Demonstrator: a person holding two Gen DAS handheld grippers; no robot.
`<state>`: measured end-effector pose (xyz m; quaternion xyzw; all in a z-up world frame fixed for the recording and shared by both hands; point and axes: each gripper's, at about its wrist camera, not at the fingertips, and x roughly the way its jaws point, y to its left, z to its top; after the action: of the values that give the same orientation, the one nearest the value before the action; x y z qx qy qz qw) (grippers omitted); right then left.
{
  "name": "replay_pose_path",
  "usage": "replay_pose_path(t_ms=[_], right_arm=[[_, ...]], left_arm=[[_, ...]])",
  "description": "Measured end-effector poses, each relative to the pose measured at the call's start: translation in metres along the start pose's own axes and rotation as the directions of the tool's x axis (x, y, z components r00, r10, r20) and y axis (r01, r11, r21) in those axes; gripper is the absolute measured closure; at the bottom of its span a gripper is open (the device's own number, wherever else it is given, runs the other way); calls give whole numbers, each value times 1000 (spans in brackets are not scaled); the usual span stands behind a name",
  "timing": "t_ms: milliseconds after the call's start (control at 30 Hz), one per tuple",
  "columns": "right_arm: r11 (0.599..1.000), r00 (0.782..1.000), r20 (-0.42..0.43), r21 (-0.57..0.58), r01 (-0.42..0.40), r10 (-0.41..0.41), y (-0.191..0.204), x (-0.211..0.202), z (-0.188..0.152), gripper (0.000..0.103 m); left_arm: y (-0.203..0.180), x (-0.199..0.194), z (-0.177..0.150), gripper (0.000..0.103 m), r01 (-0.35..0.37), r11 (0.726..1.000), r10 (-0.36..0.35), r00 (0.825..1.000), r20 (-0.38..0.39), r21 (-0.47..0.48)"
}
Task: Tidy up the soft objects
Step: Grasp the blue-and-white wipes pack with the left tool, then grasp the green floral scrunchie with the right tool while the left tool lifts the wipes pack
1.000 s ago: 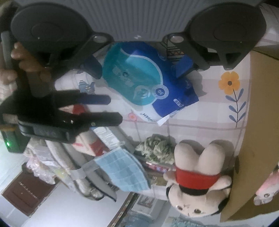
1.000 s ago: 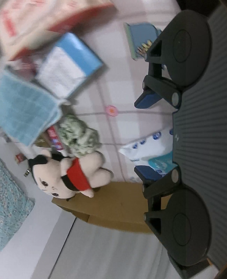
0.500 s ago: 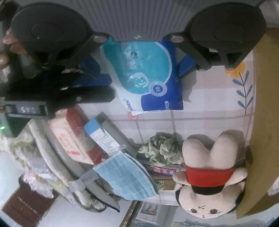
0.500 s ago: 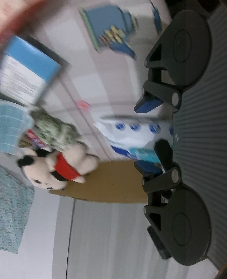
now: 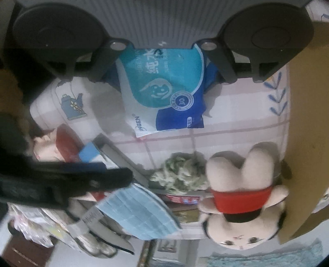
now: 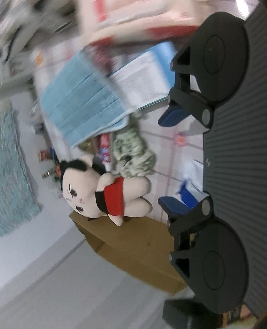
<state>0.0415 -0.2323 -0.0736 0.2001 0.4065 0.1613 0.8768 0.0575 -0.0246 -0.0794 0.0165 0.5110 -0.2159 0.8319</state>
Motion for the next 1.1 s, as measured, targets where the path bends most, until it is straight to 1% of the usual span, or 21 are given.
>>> replay_pose_path(t_ms=[67,133,200,333,400,467,533,600,667,700,767,867,1100], right_arm=[[997,1000,-16,-80,8,-9,9,17,13,18],[989,999,-24,-146,26,-30,18,38,24,18],[974,997,-37,-219,51,-61,27,60,34,18],[931,989,-51,-347,113,-139,37,102,46,18],[917,983,-69,-376,131,-169,36,119,50,19],[913,978,-90,-383,141,-188,32,134,52,21],[913,973,-113,-382,146,-202,29,148,52,28],[903,972,-98,-399,159,-215,30,149,51,51],[897,969,-97,-409,170,-227,31,145,50,61],[902,969,-107,-401,161,-221,29,141,49,66],[911,969,-123,-382,152,-213,25,131,45,71],[916,967,-126,-366,163,-223,22,114,36,72],[930,975,-68,-321,181,-213,23,52,14,73]], left_arm=[[4,-3,-2,27,-29,999,30,999,16,-13],[9,-3,-3,27,-41,999,41,999,21,-27],[13,-3,-3,27,-27,999,28,999,25,-41],[14,-4,-3,27,-25,998,26,999,27,-49],[13,-3,-3,27,-24,998,26,999,29,-49],[13,-3,-2,27,-21,998,22,999,30,-53],[12,-4,-4,28,-21,998,23,999,34,-57],[12,-5,-5,28,-21,998,24,999,37,-60],[10,-6,-7,28,-31,998,33,999,42,-60],[9,-6,-7,28,-34,998,37,998,44,-59],[8,-7,-8,29,-38,998,41,998,49,-60],[8,-8,-8,30,-28,997,33,998,58,-70],[-3,-16,-9,30,-14,998,19,996,90,-59]])
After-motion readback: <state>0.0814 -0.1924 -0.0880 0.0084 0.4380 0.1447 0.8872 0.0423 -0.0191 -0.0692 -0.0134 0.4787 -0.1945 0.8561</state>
